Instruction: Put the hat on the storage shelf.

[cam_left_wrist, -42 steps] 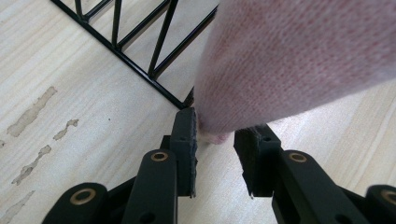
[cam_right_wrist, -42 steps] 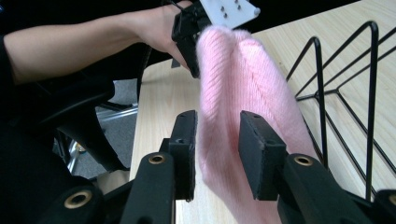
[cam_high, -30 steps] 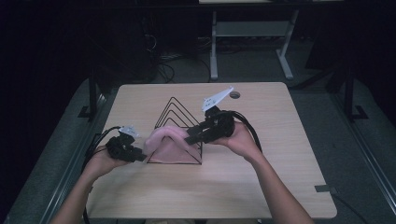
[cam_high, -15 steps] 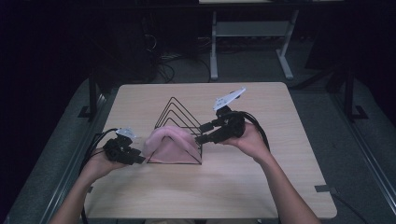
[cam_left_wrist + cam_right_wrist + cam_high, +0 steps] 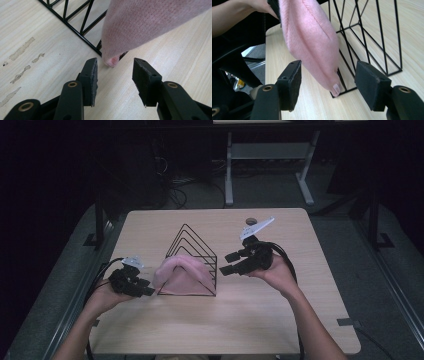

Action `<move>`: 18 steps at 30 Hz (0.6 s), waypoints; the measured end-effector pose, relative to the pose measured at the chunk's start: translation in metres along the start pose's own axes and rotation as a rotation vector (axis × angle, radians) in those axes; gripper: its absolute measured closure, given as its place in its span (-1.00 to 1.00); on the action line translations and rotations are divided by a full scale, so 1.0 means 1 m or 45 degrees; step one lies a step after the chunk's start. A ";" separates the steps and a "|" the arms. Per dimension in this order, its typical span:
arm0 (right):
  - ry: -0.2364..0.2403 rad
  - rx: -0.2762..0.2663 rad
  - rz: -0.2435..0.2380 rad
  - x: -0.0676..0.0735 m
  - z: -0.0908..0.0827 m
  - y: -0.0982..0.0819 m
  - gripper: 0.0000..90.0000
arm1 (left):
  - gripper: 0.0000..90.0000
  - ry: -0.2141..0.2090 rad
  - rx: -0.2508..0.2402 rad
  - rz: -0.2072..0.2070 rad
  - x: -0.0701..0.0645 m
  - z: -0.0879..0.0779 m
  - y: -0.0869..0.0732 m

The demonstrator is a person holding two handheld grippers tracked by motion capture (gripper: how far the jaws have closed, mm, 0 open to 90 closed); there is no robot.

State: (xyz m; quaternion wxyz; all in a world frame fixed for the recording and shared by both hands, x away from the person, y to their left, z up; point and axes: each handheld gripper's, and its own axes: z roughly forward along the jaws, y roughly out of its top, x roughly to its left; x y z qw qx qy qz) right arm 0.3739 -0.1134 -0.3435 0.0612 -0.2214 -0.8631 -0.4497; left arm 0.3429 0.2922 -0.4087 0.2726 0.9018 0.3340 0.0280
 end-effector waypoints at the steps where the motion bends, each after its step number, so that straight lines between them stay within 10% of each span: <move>1: 0.000 0.000 0.000 0.000 0.000 0.000 -0.16 | 0.21 0.001 0.000 -0.001 0.000 0.000 0.000; 18: -0.086 0.015 0.104 -0.014 -0.015 -0.034 -0.27 | 0.01 0.004 -0.029 -0.018 -0.002 -0.006 -0.007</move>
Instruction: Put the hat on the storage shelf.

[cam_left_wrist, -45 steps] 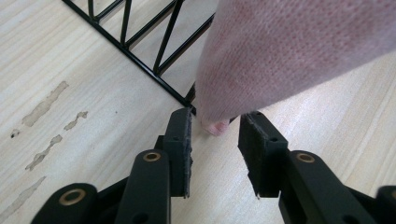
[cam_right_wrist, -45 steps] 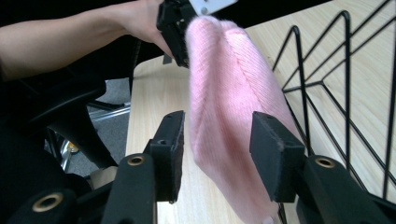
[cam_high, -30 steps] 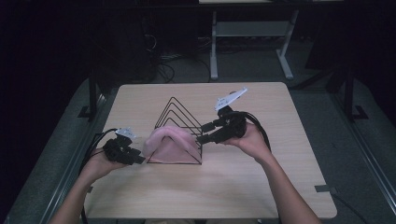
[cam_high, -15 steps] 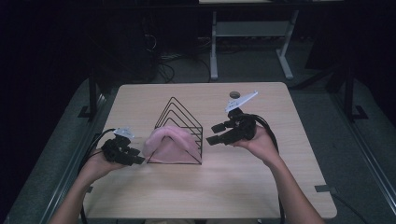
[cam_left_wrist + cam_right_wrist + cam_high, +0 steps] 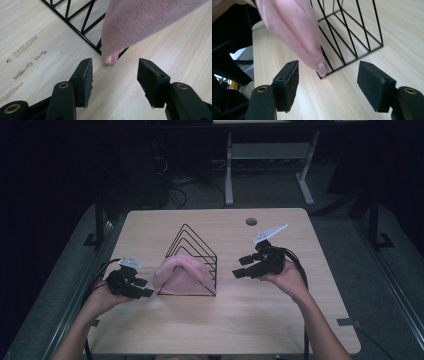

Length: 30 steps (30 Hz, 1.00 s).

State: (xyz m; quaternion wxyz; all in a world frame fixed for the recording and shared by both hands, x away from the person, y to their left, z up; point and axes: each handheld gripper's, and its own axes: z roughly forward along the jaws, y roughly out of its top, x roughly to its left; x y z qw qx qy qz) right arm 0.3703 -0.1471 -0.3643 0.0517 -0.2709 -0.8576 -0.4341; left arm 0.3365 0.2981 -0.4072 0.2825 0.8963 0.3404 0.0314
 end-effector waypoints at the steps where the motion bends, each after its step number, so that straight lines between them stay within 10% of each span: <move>1: -0.010 0.010 0.011 -0.002 -0.001 -0.004 -0.28 | 0.00 0.000 0.002 -0.005 0.000 0.000 -0.001; 30: -0.166 0.024 0.166 -0.018 -0.037 -0.080 -0.38 | -0.24 -0.008 -0.032 -0.061 -0.002 0.005 -0.007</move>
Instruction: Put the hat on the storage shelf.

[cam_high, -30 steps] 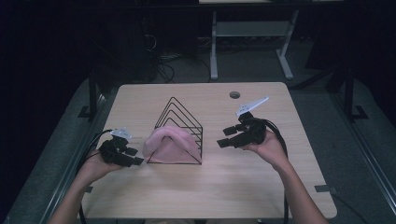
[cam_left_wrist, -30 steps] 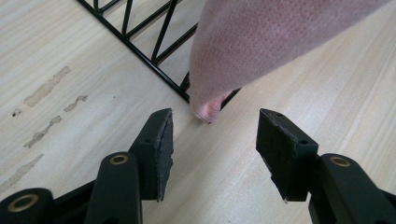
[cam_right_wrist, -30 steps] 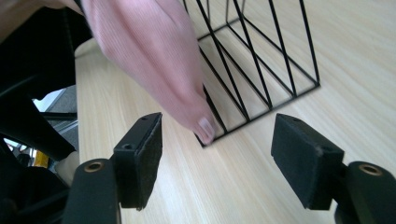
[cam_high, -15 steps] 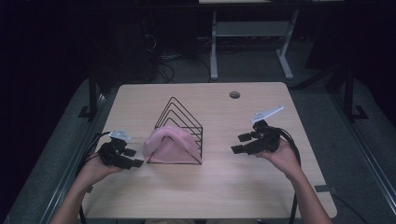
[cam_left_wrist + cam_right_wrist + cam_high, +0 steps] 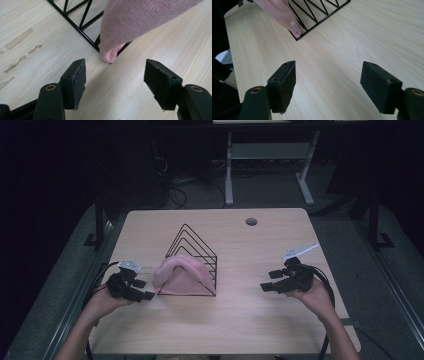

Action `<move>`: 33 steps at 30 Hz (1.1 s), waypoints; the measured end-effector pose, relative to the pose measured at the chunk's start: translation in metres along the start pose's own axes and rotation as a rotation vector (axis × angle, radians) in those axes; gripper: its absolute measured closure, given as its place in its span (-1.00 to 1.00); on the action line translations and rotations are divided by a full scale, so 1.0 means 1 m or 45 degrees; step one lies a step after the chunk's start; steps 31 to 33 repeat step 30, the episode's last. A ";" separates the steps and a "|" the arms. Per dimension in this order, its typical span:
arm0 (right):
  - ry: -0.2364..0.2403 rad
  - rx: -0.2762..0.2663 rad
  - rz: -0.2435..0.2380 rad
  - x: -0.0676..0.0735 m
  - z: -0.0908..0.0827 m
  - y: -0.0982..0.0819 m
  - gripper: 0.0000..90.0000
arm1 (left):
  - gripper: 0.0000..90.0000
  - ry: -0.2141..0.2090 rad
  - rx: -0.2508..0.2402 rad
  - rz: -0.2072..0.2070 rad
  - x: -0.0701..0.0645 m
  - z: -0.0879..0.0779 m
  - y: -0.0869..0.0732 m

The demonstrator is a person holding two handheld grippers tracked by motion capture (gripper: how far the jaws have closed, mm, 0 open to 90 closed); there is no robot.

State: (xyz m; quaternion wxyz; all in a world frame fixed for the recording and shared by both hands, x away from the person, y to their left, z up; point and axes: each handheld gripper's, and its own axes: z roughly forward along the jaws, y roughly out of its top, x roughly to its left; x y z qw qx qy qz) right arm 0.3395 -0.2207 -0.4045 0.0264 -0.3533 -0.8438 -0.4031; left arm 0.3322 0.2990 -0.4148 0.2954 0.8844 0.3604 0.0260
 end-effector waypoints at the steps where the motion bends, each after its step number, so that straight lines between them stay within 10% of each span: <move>1: -0.007 0.011 0.006 0.000 -0.001 -0.002 -0.38 | -0.24 0.001 -0.009 -0.005 -0.001 0.000 0.000; 19: -0.037 -0.021 0.107 -0.008 -0.013 -0.058 -0.38 | -0.26 0.055 -0.043 0.001 -0.012 -0.004 -0.018; 33: -0.053 -0.107 0.101 0.011 -0.016 -0.087 -0.44 | -0.26 0.083 -0.151 -0.050 -0.025 0.001 -0.038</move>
